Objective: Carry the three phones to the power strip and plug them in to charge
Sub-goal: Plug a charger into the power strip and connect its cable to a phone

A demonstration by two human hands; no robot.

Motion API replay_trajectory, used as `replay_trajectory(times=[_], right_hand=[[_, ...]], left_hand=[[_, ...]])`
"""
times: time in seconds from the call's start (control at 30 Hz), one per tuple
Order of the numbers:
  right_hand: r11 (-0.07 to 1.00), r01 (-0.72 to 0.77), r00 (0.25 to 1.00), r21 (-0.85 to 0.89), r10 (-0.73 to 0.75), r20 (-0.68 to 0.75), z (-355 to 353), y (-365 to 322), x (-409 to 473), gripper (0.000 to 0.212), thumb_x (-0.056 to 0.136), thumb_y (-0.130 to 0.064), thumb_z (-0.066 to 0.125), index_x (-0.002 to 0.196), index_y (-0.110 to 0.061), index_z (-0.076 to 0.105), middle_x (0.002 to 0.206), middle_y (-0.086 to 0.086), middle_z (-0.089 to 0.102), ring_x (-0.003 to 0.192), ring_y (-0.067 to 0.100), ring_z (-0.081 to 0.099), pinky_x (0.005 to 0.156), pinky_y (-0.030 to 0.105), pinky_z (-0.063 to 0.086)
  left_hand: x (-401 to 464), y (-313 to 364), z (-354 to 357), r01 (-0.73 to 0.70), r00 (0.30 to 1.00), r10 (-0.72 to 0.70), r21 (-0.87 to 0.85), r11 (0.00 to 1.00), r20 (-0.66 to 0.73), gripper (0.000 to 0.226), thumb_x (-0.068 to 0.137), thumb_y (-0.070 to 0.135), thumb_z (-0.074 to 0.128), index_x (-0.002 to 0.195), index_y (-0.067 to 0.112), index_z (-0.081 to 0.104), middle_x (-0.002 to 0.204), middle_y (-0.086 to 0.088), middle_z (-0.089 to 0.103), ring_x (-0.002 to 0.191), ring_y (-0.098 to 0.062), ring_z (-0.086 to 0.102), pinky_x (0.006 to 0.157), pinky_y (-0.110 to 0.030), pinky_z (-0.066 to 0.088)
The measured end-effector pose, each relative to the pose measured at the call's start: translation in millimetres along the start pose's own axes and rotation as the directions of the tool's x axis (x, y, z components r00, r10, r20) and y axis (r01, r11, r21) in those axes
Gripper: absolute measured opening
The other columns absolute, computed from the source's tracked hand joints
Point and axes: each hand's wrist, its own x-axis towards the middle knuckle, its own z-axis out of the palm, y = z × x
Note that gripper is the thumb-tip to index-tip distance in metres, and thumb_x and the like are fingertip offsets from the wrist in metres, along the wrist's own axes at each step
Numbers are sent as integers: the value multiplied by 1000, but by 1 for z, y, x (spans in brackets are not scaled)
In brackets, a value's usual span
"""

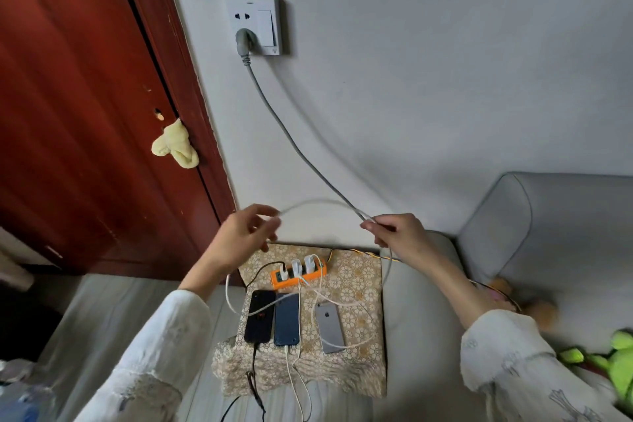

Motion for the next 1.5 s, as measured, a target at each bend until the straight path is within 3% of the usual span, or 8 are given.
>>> replay_trajectory(times=[0.23,0.5,0.83,0.97,1.03,1.1,1.27,1.5], right_hand=[[977,179,984,-118,-175,41,23,-22,8,18,87,-24,59,87,-13,73,72,1,69,67,13,62,64,25,44],[908,-264,943,-326,171,-287,2,34,13,28,89,-25,51,74,-8,67,87,20,60,89,37,58,68,32,39],[972,-85,996,218,86,5,28,-1,8,16,88,-8,55,96,-11,69,78,0,70,61,0,66,57,8,48],[484,-278,951,830,258,168,29,-9,9,18,87,5,47,91,-1,63,84,13,70,76,20,69,65,25,59],[147,-327,887,934,387,250,24,-4,13,12,90,0,46,85,3,57,83,18,65,75,22,64,58,23,58],[35,-336,832,941,480,279,21,7,16,15,93,-2,44,81,1,51,82,18,59,67,17,55,45,17,52],[189,-449,795,873,531,293,31,43,12,16,93,-10,44,78,-11,50,54,2,46,29,5,35,30,14,26],[422,-619,739,662,597,311,65,115,-12,10,92,-13,45,90,-17,54,38,-8,29,29,5,21,33,13,18]], left_hand=[[-3,16,39,-183,981,178,53,982,76,15,91,22,52,81,23,64,48,6,47,41,-4,40,47,-16,36],[0,-13,6,-60,967,-30,-341,938,-254,27,89,9,51,66,17,64,46,4,57,44,-6,51,47,-15,45],[-5,9,45,2,979,42,-214,977,200,19,90,28,54,96,15,66,49,5,55,48,-13,47,48,-21,40],[-10,6,60,19,953,43,-204,979,299,13,90,15,55,93,9,66,53,0,55,49,-15,49,51,-23,43],[-15,-5,64,101,923,-12,-211,972,385,10,89,9,54,87,11,64,58,-1,59,50,-12,54,53,-21,48],[-19,-18,66,178,879,-73,-183,967,471,9,89,8,54,86,9,62,65,-2,64,55,-12,60,59,-22,52],[-29,-51,84,279,824,-174,-119,953,539,13,89,7,54,96,1,63,79,-4,67,64,-1,64,64,-14,51],[-47,-125,145,467,774,-423,26,884,471,20,93,16,48,105,10,62,93,-5,68,81,-14,62,75,-28,51]])
